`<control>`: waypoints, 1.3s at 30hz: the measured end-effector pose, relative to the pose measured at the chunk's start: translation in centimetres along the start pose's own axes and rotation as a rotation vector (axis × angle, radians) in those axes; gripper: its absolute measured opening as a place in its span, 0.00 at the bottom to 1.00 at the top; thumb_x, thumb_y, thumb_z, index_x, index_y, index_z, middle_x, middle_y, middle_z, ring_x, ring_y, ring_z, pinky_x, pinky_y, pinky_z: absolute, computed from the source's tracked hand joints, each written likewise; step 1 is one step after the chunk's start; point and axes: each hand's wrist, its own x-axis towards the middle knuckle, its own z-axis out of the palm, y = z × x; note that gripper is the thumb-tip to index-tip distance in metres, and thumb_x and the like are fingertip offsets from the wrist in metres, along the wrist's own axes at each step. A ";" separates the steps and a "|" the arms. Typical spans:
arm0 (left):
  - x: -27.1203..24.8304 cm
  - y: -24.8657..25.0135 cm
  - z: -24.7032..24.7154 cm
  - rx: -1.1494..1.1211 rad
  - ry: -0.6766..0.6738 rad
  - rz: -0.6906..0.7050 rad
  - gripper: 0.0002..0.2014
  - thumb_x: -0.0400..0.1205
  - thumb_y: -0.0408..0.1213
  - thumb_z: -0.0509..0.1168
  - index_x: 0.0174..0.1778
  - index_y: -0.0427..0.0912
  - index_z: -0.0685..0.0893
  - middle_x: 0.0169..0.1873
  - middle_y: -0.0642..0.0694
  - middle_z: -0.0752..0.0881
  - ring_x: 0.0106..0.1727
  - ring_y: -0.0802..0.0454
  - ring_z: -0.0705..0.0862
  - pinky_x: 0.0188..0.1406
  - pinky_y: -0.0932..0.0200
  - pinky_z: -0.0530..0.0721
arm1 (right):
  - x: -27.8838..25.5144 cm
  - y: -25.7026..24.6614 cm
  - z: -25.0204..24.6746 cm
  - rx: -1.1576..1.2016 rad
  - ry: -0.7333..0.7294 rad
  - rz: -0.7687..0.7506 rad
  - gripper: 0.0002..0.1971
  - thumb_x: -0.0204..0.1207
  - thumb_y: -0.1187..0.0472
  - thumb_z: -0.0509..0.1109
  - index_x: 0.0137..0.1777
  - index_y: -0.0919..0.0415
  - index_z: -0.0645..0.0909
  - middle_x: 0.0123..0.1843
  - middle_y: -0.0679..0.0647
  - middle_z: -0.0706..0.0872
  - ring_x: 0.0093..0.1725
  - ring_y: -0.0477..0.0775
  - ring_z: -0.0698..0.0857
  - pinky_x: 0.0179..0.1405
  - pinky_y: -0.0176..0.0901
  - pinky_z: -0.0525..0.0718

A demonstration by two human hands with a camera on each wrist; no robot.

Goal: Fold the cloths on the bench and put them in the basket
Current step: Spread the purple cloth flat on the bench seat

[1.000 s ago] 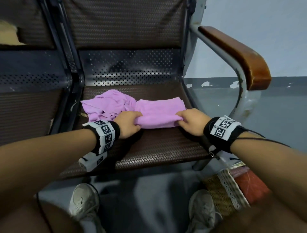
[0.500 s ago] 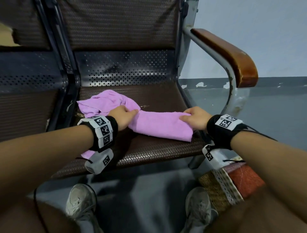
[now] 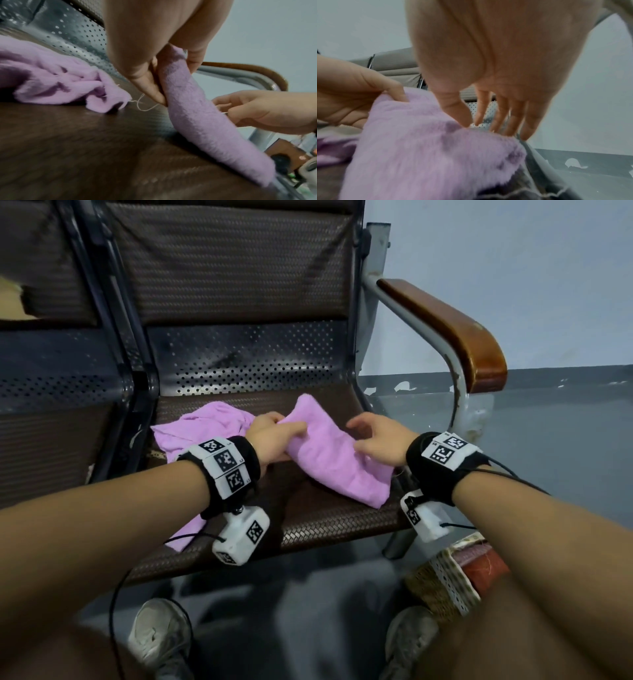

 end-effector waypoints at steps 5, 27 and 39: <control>-3.0 5.0 2.9 -0.176 -0.167 0.143 0.14 0.61 0.34 0.70 0.42 0.45 0.79 0.39 0.43 0.81 0.44 0.46 0.78 0.39 0.53 0.77 | -2.6 -2.2 -2.3 0.530 0.004 -0.105 0.21 0.71 0.55 0.74 0.65 0.56 0.83 0.59 0.55 0.91 0.60 0.52 0.88 0.63 0.52 0.85; -14.6 -3.7 34.9 0.335 -1.211 0.078 0.15 0.83 0.31 0.69 0.66 0.33 0.83 0.62 0.39 0.88 0.60 0.46 0.88 0.63 0.49 0.86 | -29.1 24.0 -4.9 1.310 0.894 0.672 0.27 0.71 0.49 0.72 0.66 0.67 0.83 0.57 0.65 0.91 0.58 0.64 0.91 0.60 0.62 0.89; -16.5 -17.3 42.9 1.013 -1.223 0.121 0.19 0.81 0.46 0.68 0.64 0.38 0.84 0.60 0.39 0.87 0.58 0.41 0.86 0.57 0.51 0.85 | -33.0 36.8 7.5 1.193 0.794 1.329 0.40 0.58 0.43 0.77 0.70 0.63 0.77 0.60 0.64 0.86 0.52 0.70 0.89 0.49 0.71 0.89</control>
